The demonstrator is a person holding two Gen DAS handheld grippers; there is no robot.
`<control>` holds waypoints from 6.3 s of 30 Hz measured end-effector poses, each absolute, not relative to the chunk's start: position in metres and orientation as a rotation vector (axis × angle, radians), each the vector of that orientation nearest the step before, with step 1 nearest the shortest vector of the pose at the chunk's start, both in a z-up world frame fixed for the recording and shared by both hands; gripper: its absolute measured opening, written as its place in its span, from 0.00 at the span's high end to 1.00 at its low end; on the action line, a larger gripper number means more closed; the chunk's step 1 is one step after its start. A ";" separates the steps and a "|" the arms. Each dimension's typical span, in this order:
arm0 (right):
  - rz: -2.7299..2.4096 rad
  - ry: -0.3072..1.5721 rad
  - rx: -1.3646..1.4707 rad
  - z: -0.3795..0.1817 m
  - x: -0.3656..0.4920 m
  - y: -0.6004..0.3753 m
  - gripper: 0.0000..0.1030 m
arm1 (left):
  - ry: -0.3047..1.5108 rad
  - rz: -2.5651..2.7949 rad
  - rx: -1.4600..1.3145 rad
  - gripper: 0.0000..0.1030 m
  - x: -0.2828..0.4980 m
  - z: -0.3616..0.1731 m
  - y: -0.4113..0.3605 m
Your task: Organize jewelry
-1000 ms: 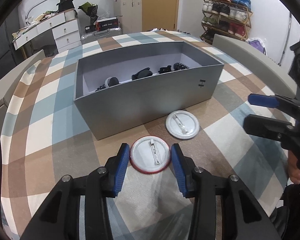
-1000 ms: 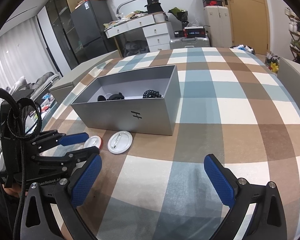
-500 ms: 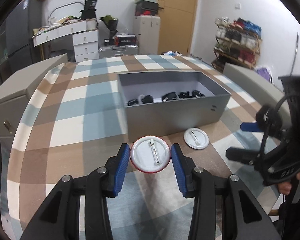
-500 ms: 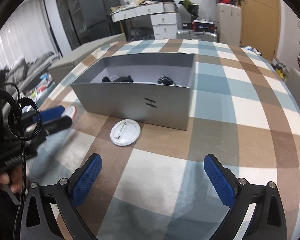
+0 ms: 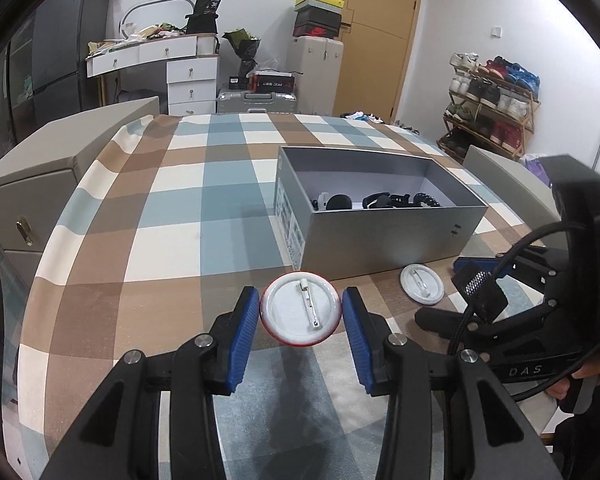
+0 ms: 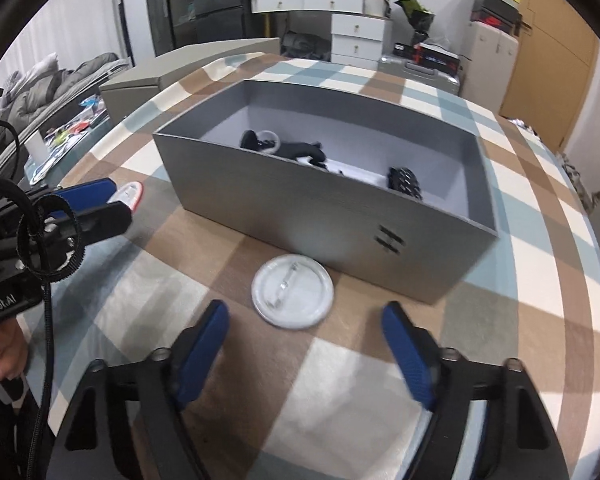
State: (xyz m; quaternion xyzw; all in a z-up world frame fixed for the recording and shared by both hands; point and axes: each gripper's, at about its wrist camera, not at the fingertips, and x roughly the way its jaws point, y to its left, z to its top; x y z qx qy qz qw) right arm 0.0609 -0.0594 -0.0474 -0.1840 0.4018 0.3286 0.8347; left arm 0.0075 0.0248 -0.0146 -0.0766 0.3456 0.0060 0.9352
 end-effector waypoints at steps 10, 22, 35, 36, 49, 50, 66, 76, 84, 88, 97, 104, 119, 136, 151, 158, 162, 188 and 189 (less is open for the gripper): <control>0.725 0.839 -0.426 -0.045 0.058 -0.048 0.61 | 0.705 0.008 -0.159 0.64 0.004 -0.014 0.026; 0.745 0.810 -0.341 -0.032 0.054 -0.079 0.61 | 0.697 0.007 -0.136 0.64 0.004 -0.012 0.022; 0.772 0.716 -0.208 0.007 0.053 -0.098 0.61 | 0.626 -0.012 -0.128 0.64 0.003 0.011 0.016; 0.772 0.711 -0.200 0.010 0.054 -0.099 0.61 | 0.621 -0.013 -0.129 0.64 0.004 0.012 0.016; 0.766 0.650 -0.082 0.043 0.080 -0.106 0.61 | 0.604 0.002 -0.104 0.64 0.029 0.023 0.008; 0.766 0.650 -0.072 0.044 0.083 -0.106 0.61 | 0.601 0.002 -0.106 0.64 0.031 0.024 0.009; 0.775 0.681 -0.023 0.026 0.107 -0.102 0.61 | 0.567 0.018 -0.075 0.64 0.057 0.034 0.004; 0.777 0.718 0.022 0.018 0.114 -0.105 0.60 | 0.613 0.023 -0.078 0.64 0.064 0.020 0.006; 0.809 0.759 0.086 0.014 0.120 -0.108 0.60 | 0.625 0.029 -0.062 0.64 0.066 0.015 0.002; 0.814 0.773 0.105 0.012 0.121 -0.109 0.60 | 0.635 0.026 -0.058 0.64 0.066 0.012 -0.001; 0.793 0.795 0.103 0.007 0.124 -0.110 0.60 | 0.650 0.017 -0.029 0.64 0.067 0.007 -0.007; 0.792 0.787 0.120 0.010 0.125 -0.114 0.59 | 0.650 0.020 -0.032 0.64 0.066 0.009 -0.007; 0.773 0.727 0.091 0.026 0.116 -0.125 0.19 | 0.651 -0.007 -0.038 0.22 0.060 0.015 -0.011; 0.797 0.557 0.046 0.025 0.072 -0.150 0.00 | 0.532 0.075 -0.046 0.01 0.014 0.019 0.001; 0.783 0.384 -0.021 0.011 0.045 -0.150 0.00 | 0.472 0.062 -0.016 0.01 0.001 0.010 0.001; 0.780 0.359 -0.044 0.011 0.039 -0.149 0.00 | 0.484 0.069 -0.041 0.01 0.002 0.009 0.005; 0.774 0.361 -0.056 0.011 0.039 -0.146 0.00 | 0.489 0.069 -0.045 0.01 0.002 0.008 0.005; 0.775 0.381 -0.037 0.010 0.042 -0.150 0.00 | 0.505 0.060 -0.040 0.01 0.003 0.008 0.003; 0.775 0.381 -0.036 0.010 0.042 -0.150 0.00 | 0.505 0.059 -0.040 0.01 0.003 0.008 0.003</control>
